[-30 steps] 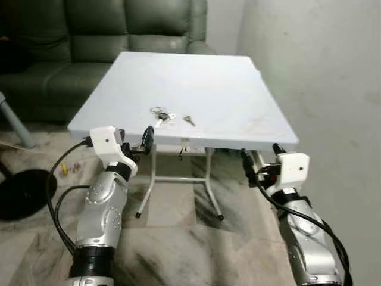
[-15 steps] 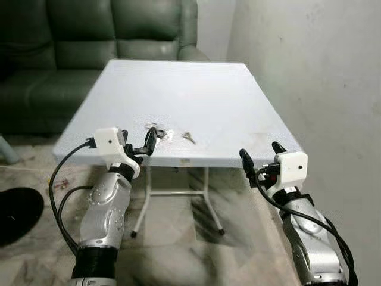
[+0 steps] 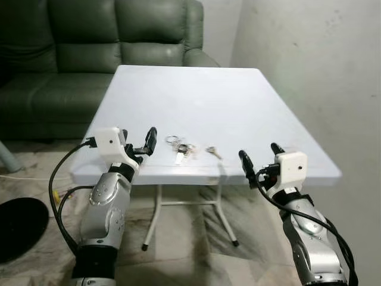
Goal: Hang keys on a hook
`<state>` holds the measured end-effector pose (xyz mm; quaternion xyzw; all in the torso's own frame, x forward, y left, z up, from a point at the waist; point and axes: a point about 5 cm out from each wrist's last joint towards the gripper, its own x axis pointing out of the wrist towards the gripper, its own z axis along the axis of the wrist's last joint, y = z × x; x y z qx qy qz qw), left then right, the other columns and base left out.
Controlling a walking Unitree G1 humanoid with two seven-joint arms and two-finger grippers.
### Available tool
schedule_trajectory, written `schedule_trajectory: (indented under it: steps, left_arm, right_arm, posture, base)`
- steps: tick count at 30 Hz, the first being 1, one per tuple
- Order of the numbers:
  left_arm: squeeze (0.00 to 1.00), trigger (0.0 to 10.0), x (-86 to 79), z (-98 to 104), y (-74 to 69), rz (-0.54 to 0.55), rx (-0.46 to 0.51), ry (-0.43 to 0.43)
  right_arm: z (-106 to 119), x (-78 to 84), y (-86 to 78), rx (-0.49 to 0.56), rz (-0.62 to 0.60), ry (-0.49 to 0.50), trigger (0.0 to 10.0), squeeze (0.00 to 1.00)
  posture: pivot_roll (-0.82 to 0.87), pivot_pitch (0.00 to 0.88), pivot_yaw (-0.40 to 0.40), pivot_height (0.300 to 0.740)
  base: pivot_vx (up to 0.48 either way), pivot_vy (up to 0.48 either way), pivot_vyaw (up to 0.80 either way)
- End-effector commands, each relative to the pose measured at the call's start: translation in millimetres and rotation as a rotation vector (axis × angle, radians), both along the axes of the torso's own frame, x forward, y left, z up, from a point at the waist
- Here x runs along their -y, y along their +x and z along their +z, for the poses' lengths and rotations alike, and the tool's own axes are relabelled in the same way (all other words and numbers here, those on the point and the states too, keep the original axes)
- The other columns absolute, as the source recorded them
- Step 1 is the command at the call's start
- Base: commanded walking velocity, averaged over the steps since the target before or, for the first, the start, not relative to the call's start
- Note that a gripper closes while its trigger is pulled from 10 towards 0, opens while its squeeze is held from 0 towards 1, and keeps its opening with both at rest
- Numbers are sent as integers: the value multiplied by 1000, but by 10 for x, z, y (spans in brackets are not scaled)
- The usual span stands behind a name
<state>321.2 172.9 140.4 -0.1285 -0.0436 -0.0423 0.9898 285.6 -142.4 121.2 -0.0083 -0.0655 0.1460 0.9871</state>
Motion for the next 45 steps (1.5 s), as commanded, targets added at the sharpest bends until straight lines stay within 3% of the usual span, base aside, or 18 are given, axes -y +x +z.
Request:
schedule_trajectory:
  steps: [1, 13, 24, 26, 37, 45]
  left_arm:
    - [0, 10000, 115, 24, 21, -24, 1, -3]
    - [0, 10000, 115, 10, 8, 27, 2, 8]
    - [0, 10000, 289, -92, -143, -18, -16, 23]
    - [0, 10000, 339, -116, -187, -38, -18, 36]
    - [0, 10000, 546, -182, -365, -113, -29, 85]
    - [0, 10000, 664, -174, -443, -166, -29, 109]
  right_arm:
    - [32, 130, 8, 4, -33, -10, 10000, 0]
    - [-37, 109, -11, -64, 42, -16, 10000, 0]
    - [-13, 188, 99, -89, 146, -147, 10000, 0]
    - [-3, 162, 141, -128, 163, -92, 10000, 0]
    - [64, 5, 321, -149, 252, -74, 10000, 0]
    - [4, -164, 412, -210, 244, -43, 10000, 0]
  posture:
    - [-46, 0, -49, 740]
    - [-42, 0, -56, 740]
    - [-24, 16, -85, 740]
    - [-23, 19, -86, 740]
    - [-8, 49, -95, 740]
    - [4, 62, -96, 740]
  base:
    - [446, 0, 0]
    - [23, 0, 0]
    - [0, 0, 0]
    - [0, 0, 0]
    - [0, 0, 0]
    - [0, 0, 0]
